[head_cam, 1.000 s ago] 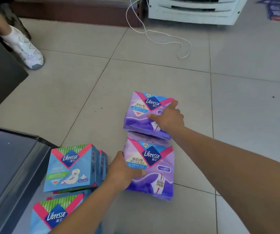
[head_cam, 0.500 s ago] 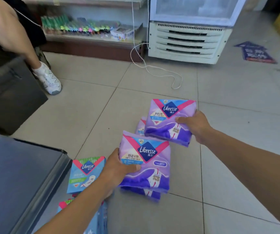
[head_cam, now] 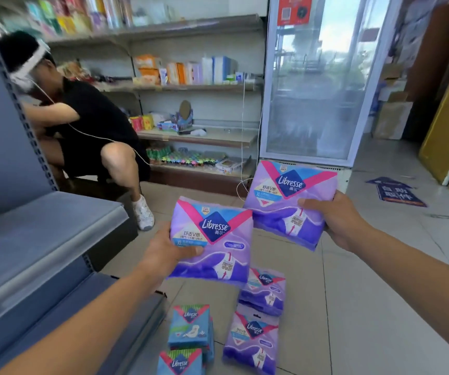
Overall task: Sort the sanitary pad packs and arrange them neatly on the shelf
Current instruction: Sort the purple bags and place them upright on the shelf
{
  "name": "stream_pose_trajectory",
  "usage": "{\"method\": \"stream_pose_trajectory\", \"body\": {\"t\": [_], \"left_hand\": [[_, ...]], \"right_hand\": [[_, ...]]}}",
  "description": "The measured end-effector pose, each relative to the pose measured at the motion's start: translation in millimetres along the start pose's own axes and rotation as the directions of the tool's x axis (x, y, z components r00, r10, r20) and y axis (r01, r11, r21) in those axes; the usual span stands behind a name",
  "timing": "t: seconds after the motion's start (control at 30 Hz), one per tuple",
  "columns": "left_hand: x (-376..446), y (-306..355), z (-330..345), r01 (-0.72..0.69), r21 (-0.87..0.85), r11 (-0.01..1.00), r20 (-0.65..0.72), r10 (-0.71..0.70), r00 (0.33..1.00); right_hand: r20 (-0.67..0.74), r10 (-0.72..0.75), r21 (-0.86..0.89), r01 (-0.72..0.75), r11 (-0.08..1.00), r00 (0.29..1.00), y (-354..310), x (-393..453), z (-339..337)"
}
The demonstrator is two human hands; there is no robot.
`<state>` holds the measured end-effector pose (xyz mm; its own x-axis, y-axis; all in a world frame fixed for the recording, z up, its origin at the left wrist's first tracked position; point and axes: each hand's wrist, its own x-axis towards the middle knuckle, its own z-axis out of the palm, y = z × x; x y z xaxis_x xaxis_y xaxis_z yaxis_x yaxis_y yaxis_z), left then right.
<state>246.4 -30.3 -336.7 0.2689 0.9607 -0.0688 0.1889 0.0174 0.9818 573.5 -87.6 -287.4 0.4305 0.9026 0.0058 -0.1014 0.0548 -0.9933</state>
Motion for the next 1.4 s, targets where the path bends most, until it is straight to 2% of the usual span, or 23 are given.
{"method": "stream_pose_trajectory", "body": {"t": [0.23,0.37,0.5,0.7,0.87,0.97,1.17,1.3,1.4], "left_hand": [[-68,62,-76,-0.157,-0.106,0.982,-0.169,0.138,0.976],[-100,85,-112,-0.198,-0.144,0.970,-0.199,0.168,0.965],[-131,100,-151,-0.242,-0.083,0.967,-0.295,0.208,0.932],[-180,91,-221,-0.271,-0.034,0.962,-0.474,0.223,0.852],[-236,64,-289,-0.283,0.010,0.959,-0.624,0.227,0.748],[-275,47,-326,-0.275,0.012,0.961,-0.715,0.201,0.670],[-358,15,-383,-0.216,0.042,0.975,-0.834,0.153,0.530],[-398,0,-408,-0.190,-0.005,0.982,-0.861,0.092,0.500],[-413,-12,-416,-0.176,-0.005,0.984,-0.880,0.079,0.469]], "right_hand": [[0.109,-0.073,0.071,0.066,0.995,0.991,-46,-61,36],[0.234,-0.080,0.098,0.059,0.993,0.969,-58,-95,63],[0.362,-0.097,0.115,0.059,0.992,0.927,-72,-118,95],[0.475,-0.113,0.175,0.032,0.984,0.873,-79,-136,167],[0.644,-0.089,0.192,-0.048,0.980,0.760,-67,-162,261],[0.751,-0.061,0.145,-0.073,0.987,0.658,-57,-183,322],[0.862,-0.039,0.115,-0.119,0.986,0.505,-37,-229,430],[0.906,-0.008,0.072,-0.135,0.988,0.424,-23,-255,476],[0.920,-0.004,0.059,-0.126,0.990,0.392,-18,-264,497]]}}
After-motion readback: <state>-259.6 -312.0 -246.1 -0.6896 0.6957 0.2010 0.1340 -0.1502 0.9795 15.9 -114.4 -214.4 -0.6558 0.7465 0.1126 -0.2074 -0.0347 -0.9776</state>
